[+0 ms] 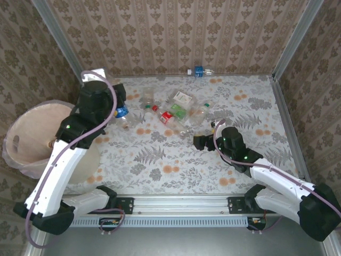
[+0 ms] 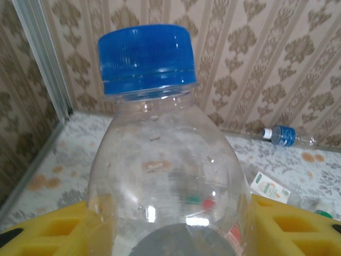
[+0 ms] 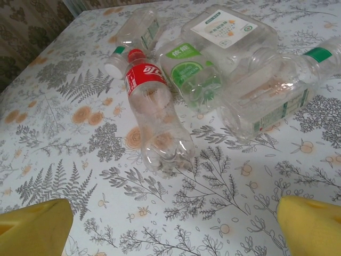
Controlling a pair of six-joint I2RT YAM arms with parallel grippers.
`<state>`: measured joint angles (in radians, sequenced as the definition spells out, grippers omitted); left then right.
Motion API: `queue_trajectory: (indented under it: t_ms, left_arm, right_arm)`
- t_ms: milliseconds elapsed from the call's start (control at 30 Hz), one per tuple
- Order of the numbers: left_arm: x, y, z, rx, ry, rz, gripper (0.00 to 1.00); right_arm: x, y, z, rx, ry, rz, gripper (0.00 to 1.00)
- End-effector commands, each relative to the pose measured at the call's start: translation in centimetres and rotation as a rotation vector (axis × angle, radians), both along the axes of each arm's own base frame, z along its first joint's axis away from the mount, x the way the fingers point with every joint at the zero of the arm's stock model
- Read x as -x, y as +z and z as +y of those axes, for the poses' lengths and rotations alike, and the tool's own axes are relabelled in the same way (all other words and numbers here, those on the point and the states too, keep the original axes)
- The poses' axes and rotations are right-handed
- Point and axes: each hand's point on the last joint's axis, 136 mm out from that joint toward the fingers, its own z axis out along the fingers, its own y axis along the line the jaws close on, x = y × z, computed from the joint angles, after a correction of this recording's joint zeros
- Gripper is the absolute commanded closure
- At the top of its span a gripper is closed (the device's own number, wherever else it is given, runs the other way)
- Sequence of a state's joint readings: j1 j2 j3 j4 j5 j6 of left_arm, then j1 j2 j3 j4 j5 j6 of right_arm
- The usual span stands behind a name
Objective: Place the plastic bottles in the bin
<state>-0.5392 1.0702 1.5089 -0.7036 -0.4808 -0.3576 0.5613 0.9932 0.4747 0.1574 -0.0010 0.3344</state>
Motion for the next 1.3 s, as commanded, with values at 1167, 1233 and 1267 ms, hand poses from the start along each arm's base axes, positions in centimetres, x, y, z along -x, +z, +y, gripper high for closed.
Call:
queue_trajectory:
  t_ms: [1167, 1233, 1267]
  left_arm:
    - [2.3, -0.5, 21.5, -0.116, 0.417, 0.064, 0.39]
    - [1.8, -1.9, 21.3, -0.071, 0.359, 0.072, 0.4]
    - [1.4, -2.5, 21.1, -0.065, 0.33, 0.072, 0.39]
  right_arm:
    - [-0.4, 1.5, 1.4, -0.007, 0.061, -0.048, 0.0]
    - [-0.3, 1.3, 1.4, -0.002, 0.064, -0.047, 0.0]
    - [-0.3, 1.3, 1.4, -0.001, 0.065, -0.046, 0.0]
